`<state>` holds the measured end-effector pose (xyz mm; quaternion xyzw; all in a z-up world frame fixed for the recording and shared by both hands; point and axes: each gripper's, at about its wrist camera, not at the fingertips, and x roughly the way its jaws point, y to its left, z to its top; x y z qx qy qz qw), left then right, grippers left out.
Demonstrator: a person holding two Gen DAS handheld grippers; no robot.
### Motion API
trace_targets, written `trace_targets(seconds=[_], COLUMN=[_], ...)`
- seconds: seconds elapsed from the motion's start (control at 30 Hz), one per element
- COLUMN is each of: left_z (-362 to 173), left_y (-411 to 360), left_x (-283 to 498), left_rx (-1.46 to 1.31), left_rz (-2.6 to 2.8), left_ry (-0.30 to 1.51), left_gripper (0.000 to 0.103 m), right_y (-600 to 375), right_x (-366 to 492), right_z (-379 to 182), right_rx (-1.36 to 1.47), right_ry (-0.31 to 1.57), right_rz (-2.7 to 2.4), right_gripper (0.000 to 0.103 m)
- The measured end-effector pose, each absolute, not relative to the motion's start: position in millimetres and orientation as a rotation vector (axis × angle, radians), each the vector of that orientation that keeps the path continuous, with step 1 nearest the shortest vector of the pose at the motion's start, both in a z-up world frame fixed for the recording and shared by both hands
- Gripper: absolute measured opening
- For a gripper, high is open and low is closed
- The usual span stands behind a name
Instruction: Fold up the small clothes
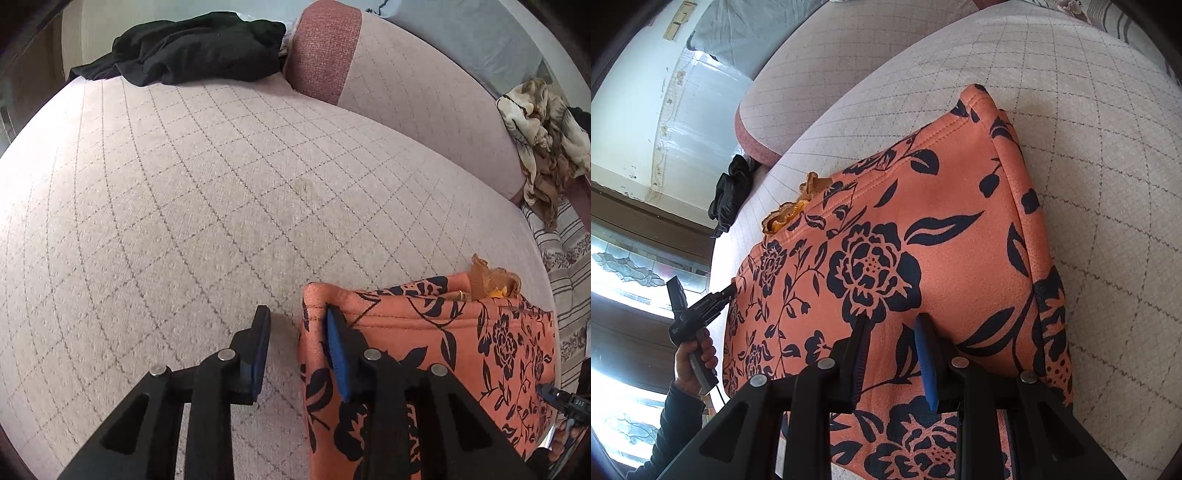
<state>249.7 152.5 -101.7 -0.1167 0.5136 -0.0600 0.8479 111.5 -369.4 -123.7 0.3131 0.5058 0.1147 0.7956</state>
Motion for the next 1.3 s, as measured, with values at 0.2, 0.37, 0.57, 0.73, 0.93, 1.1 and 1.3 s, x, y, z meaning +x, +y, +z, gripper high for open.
trace_targets(seconds=[0.2, 0.37, 0.57, 0.73, 0.93, 1.1, 1.3], left_z=[-72, -47, -45, -51, -45, -46, -44], left_y=[145, 131, 112, 106, 100, 91, 74], left_x=[230, 193, 163, 153, 138, 124, 88], left_rx=[-0.196, -0.147, -0.096, -0.119, -0.145, -0.154, -0.177], left_rz=[-0.107, -0.09, -0.082, -0.069, -0.066, -0.074, -0.084], left_ry=[1.006, 0.94, 0.958, 0.986, 0.984, 0.987, 0.97], left_gripper=[0.045, 0.058, 0.058, 0.058, 0.058, 0.06, 0.066], right_y=[-361, -374, -427, -410, -416, -376, -345], right_x=[120, 169, 192, 181, 155, 97, 9], right_z=[-96, -96, -120, -112, -90, -72, -105], right_rx=[0.604, 0.659, 0.906, 0.741, 0.779, 0.74, 0.791], right_ry=[1.069, 1.04, 0.951, 0.982, 0.913, 0.89, 0.938], right_rz=[0.266, 0.263, 0.101, 0.13, 0.057, 0.183, 0.212], right_gripper=[0.03, 0.059, 0.055, 0.059, 0.059, 0.059, 0.06])
